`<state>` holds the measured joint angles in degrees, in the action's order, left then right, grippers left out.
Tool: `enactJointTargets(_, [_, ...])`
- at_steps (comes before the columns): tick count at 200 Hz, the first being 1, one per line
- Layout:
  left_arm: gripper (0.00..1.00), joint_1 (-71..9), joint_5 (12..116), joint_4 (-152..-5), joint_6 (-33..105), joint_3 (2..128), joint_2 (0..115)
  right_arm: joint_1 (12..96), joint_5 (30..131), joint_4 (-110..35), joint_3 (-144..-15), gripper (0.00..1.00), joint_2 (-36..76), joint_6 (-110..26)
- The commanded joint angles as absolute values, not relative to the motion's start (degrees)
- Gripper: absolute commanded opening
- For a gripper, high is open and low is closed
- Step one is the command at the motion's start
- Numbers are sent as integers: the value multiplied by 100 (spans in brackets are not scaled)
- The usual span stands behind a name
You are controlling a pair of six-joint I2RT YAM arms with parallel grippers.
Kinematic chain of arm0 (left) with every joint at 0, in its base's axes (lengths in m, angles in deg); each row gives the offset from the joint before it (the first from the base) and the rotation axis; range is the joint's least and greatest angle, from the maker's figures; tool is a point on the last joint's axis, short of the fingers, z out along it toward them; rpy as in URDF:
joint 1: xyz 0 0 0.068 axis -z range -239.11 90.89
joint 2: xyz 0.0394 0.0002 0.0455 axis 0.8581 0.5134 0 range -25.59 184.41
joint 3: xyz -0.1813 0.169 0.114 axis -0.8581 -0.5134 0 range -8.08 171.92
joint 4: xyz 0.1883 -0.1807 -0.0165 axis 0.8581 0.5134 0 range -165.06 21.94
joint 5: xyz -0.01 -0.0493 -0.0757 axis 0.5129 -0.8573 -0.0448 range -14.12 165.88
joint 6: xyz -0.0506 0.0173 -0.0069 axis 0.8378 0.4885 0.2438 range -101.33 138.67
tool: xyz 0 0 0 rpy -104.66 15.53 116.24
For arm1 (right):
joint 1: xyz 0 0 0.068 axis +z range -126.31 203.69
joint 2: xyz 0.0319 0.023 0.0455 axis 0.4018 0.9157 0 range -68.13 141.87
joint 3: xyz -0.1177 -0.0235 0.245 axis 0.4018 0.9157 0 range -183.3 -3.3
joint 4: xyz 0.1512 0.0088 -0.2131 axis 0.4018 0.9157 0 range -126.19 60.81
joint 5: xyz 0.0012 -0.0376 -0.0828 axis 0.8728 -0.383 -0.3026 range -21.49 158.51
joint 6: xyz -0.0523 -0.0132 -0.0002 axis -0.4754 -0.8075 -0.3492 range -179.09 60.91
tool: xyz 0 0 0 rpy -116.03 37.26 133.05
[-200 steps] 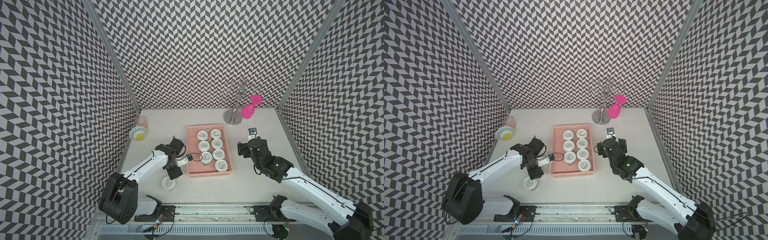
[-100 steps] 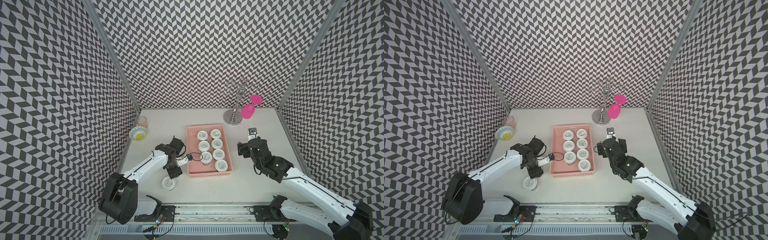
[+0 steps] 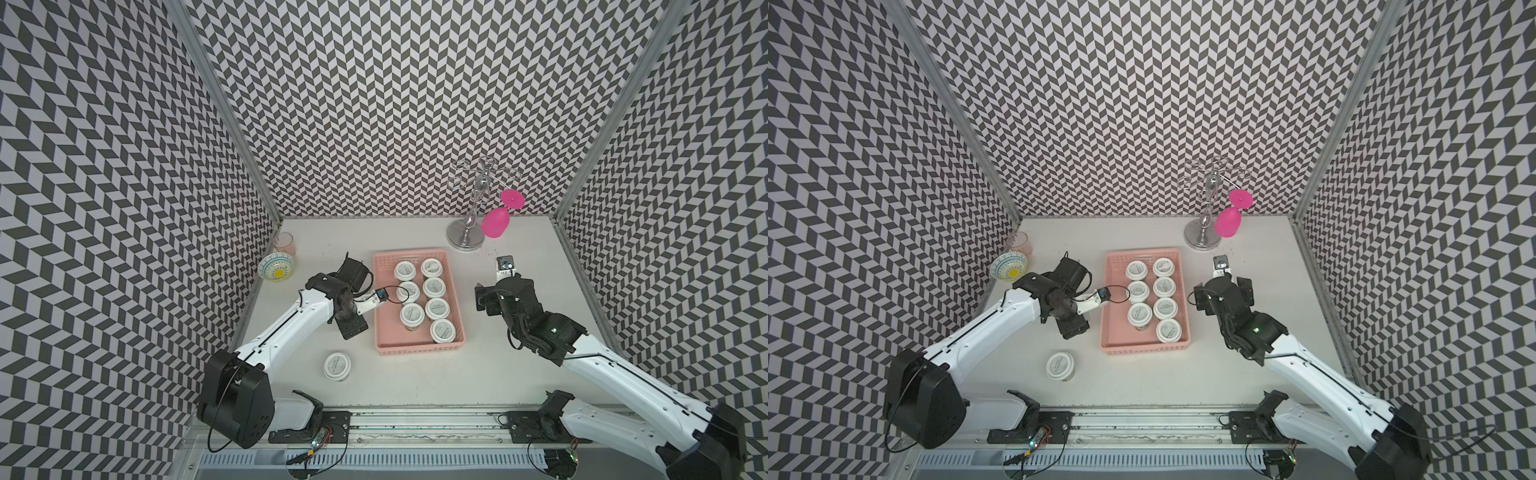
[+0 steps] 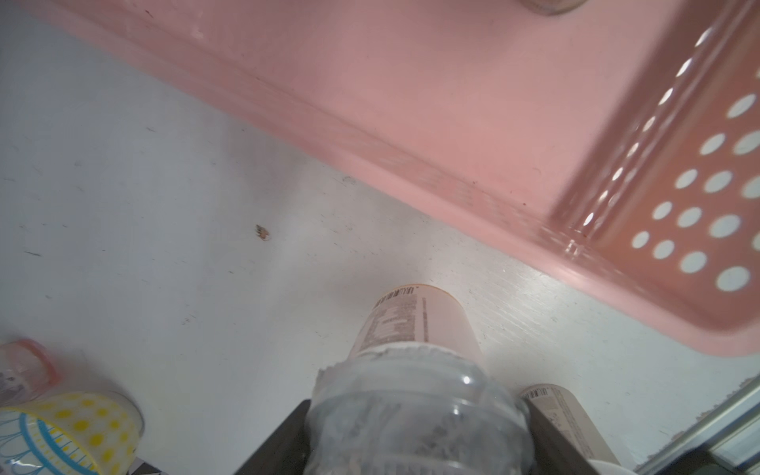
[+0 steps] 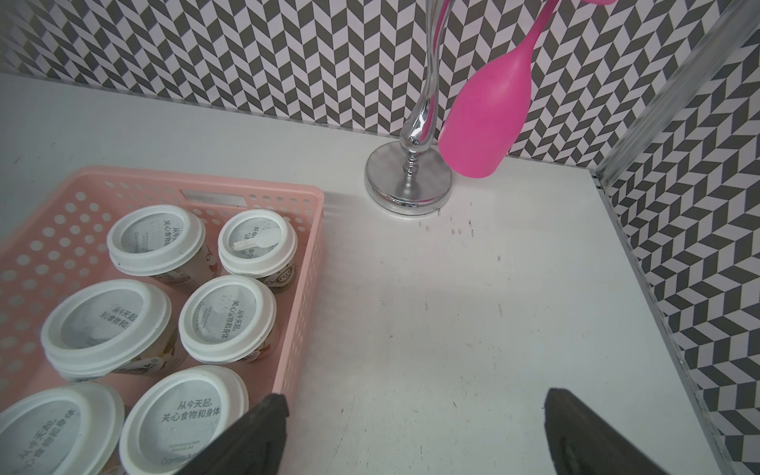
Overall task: Put the yogurt in the basket
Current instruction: Pick up the yogurt from the center of the board, then place the yogurt in the basket.
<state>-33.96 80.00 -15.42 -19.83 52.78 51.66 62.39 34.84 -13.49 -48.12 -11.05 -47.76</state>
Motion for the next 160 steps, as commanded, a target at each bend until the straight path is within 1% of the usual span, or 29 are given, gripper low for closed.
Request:
enactJointTargets(1, [74,-3370,8182,-1276,-2114,5640,5195,6219,3396,-1571,-4761,100,-1086,-4807])
enactJointTargets(39, [74,-3365,8128,-937,-2129,6436,5355,6219,3390,-1565,-4760,100,-1091,-4809])
enactJointTargets(76, [74,-3185,7735,-653,-2044,7055,5579,6219,3386,-1571,-4763,99,-1091,-4810])
enactJointTargets(133, [74,-2416,7291,-544,-1804,7146,5722,6219,3372,-1569,-4760,99,-1090,-4815])
enactJointTargets(160, [74,-2184,7143,-602,-1730,7044,5773,6224,3377,-1561,-4760,100,-1091,-4803])
